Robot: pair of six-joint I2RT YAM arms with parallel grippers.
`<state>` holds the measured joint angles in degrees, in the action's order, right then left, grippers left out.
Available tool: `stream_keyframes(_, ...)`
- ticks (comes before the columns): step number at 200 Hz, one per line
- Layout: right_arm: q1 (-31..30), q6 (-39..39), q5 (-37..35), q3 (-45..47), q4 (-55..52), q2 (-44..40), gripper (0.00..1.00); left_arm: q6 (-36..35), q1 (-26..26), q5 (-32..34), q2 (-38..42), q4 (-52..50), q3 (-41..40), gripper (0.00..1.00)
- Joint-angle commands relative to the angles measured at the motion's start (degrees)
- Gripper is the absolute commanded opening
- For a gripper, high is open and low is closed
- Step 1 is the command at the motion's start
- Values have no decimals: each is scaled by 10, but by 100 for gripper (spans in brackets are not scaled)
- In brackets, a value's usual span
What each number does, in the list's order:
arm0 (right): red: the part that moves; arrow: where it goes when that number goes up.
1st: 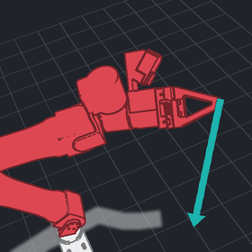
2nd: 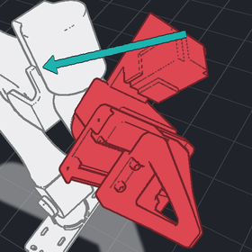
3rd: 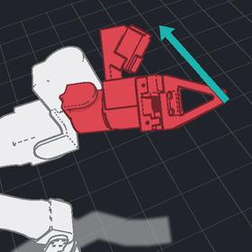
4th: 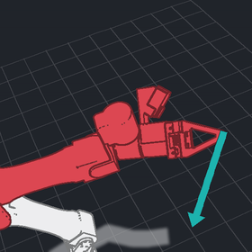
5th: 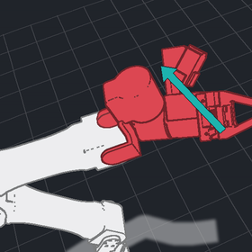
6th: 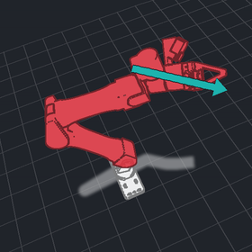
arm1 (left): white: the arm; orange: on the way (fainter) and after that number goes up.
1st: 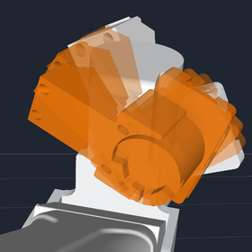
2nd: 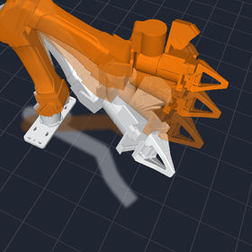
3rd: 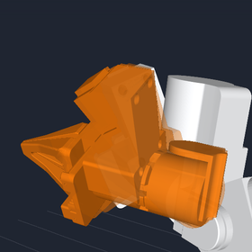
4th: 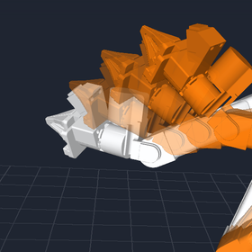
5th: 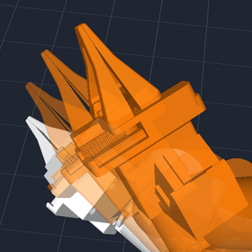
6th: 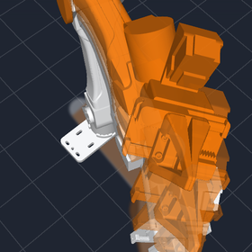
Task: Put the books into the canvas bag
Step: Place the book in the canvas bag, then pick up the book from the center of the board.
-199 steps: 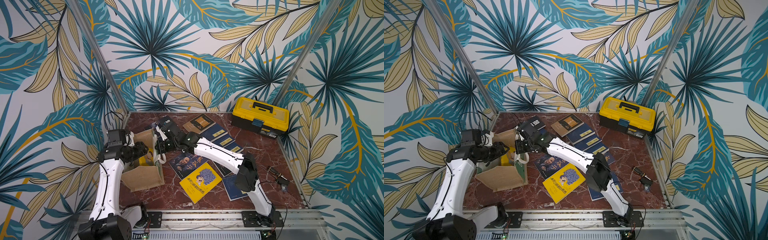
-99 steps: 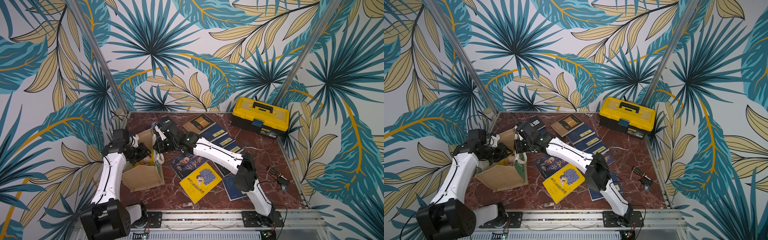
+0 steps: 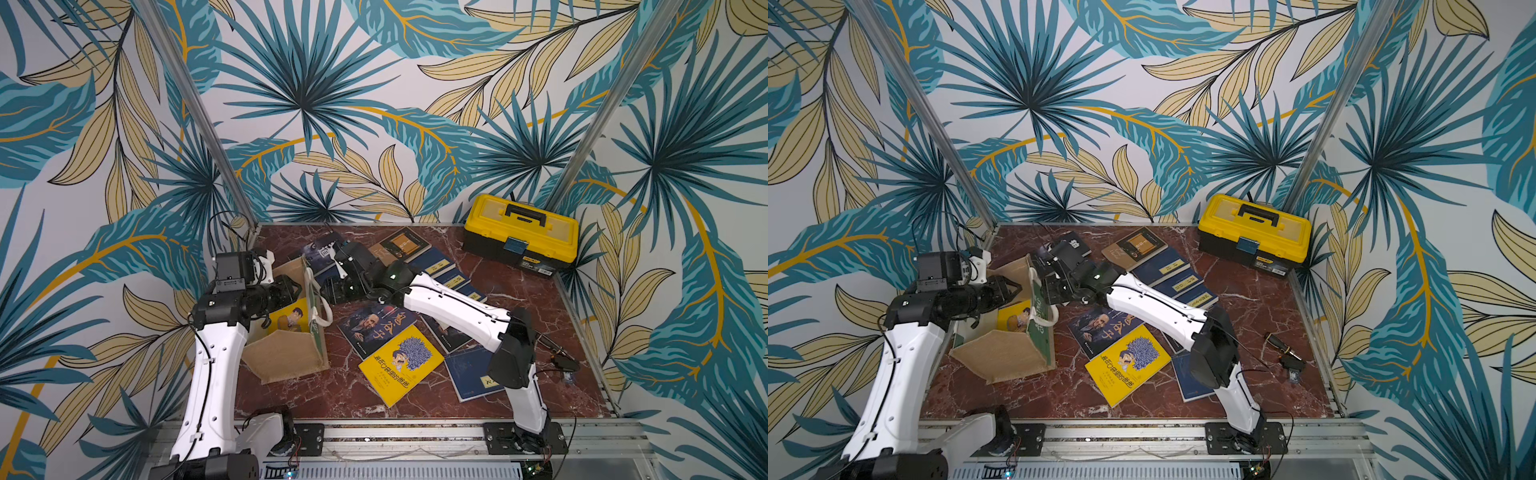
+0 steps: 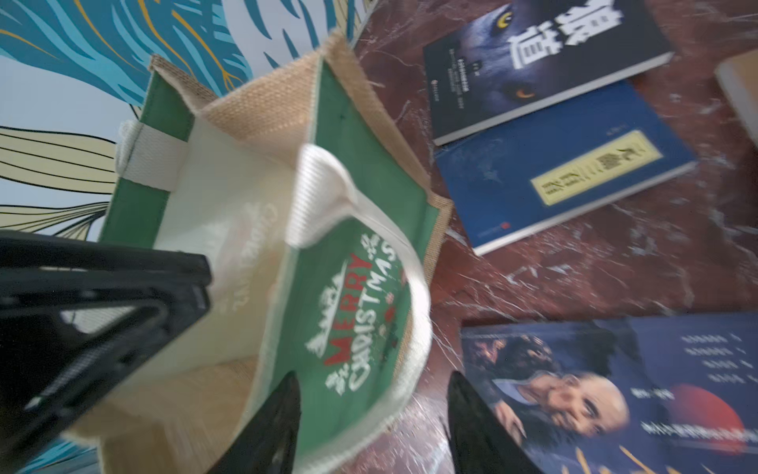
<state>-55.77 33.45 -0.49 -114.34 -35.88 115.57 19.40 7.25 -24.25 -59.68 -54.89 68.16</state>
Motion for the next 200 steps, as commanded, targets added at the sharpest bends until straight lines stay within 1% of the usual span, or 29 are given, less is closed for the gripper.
stream_keyframes(1, 13, 32, -53, 94, 11, -77, 58, 12, -50, 28, 14, 2, 40, 37)
stream_keyframes(23, 25, 77, -72, 210, 37, -149, 59, 21, -128, 62, 8, 2, 49, 37)
stream_keyframes(56, 39, 159, -89, 377, 49, -236, 60, 36, -268, 134, -22, 2, 41, 38)
stream_keyframes(71, 42, 196, -92, 441, 52, -270, 62, 41, -328, 170, -41, 2, 31, 41)
stream_keyframes(83, 43, 228, -93, 488, 56, -294, 62, 54, -366, 185, -56, 3, 18, 42)
stream_keyframes(102, 43, 281, -88, 546, 63, -325, 64, 84, -400, 167, -88, 14, -14, 43)
stream_keyframes(114, 43, 311, -84, 580, 62, -338, 65, 97, -431, 180, -107, 34, -40, 44)
stream_keyframes(151, 43, 374, -74, 669, 73, -363, 66, 143, -503, 167, -159, 148, -118, 45)
stream_keyframes(184, 48, 380, -59, 696, 112, -357, 68, 188, -554, 158, -215, 240, -155, 44)
stream_keyframes(200, 57, 381, -46, 700, 124, -341, 69, 216, -573, 171, -251, 276, -162, 44)
